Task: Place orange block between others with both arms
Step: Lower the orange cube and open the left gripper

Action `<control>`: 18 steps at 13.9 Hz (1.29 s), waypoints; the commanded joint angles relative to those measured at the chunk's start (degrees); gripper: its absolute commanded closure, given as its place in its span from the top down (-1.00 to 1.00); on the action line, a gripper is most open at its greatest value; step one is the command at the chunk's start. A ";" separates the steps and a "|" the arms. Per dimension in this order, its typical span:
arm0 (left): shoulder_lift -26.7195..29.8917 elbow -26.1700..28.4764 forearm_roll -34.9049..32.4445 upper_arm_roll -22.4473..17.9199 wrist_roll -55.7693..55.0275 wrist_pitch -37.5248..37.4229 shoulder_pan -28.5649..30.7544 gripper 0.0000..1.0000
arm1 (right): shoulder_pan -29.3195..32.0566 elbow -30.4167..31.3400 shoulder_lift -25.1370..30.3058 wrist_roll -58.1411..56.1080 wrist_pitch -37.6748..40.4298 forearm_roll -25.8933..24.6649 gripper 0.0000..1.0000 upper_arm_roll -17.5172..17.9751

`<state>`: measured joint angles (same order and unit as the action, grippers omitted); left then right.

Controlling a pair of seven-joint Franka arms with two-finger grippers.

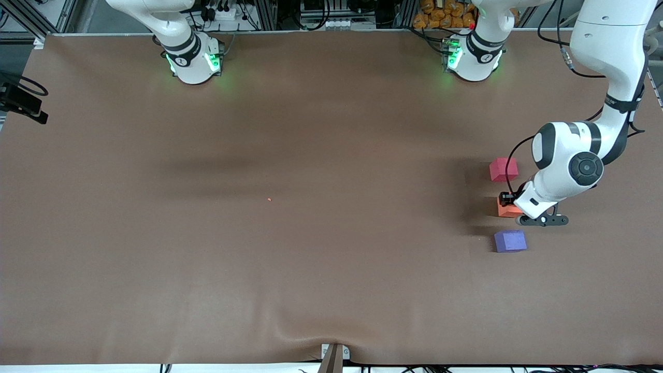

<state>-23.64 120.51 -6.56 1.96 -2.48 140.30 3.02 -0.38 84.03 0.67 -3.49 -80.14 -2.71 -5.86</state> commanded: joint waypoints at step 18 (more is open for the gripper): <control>0.33 -1.67 -1.26 0.41 -1.30 -0.54 -0.03 1.00 | 0.65 0.26 0.21 0.77 -0.10 1.04 1.00 0.32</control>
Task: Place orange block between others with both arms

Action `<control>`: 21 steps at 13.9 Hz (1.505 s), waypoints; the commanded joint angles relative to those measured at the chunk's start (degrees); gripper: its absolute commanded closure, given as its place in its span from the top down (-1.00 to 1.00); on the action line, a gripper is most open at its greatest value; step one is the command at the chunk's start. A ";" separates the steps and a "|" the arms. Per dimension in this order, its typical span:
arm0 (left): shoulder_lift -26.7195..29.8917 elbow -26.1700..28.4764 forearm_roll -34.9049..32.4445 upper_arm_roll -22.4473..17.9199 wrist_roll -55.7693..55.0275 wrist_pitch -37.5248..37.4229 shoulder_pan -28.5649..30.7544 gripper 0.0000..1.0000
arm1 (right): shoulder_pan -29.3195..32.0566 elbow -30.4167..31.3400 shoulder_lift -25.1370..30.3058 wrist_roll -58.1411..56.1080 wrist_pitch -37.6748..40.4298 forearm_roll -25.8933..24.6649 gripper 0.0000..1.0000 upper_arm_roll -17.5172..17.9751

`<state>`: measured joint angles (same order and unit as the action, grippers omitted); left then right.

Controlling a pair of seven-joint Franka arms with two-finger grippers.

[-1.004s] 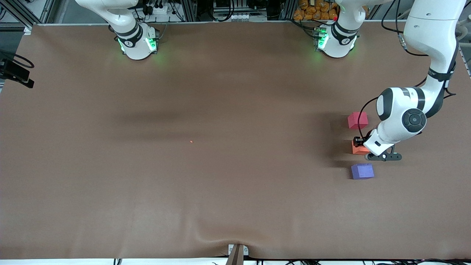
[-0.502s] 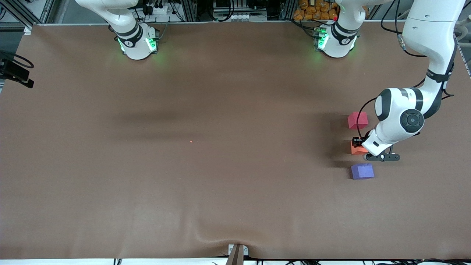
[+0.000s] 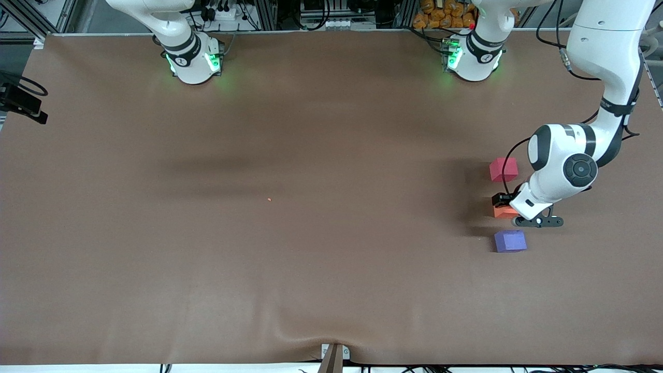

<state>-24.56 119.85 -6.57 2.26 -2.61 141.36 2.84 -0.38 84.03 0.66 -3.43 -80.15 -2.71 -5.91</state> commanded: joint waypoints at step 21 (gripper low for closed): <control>23.31 -31.10 7.27 4.08 -0.38 -51.98 -1.43 1.00 | -0.59 0.52 -0.40 0.70 -0.01 1.12 1.00 0.64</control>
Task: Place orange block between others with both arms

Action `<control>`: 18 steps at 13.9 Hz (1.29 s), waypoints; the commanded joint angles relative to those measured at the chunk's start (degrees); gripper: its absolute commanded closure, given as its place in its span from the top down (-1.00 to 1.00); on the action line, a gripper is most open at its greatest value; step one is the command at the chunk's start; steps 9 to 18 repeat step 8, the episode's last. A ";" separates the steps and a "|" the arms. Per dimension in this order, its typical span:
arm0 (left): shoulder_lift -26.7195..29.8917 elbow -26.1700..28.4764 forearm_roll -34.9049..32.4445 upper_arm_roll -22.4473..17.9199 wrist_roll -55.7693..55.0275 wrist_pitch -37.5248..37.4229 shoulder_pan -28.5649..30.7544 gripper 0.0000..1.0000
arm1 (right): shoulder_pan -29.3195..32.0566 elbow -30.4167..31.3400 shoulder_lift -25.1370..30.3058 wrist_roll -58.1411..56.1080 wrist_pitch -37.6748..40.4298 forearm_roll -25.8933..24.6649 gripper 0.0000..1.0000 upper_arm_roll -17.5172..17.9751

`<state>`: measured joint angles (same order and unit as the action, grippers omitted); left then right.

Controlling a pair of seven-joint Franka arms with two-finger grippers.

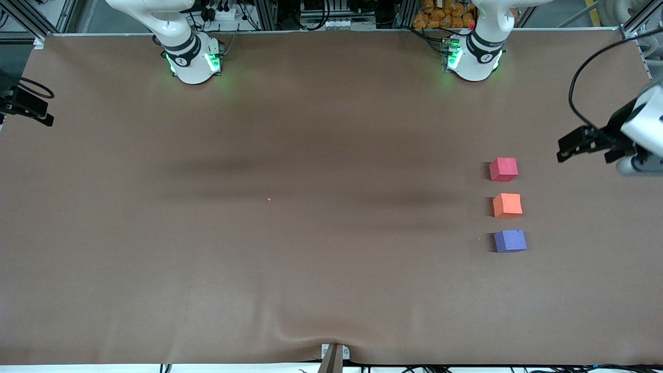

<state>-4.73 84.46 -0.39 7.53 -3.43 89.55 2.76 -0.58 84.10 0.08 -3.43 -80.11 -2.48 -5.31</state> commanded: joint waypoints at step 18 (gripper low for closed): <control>4.82 3.88 2.15 -5.60 0.53 -0.78 -3.37 1.00 | -1.18 0.63 0.10 0.70 -0.04 0.90 1.00 0.04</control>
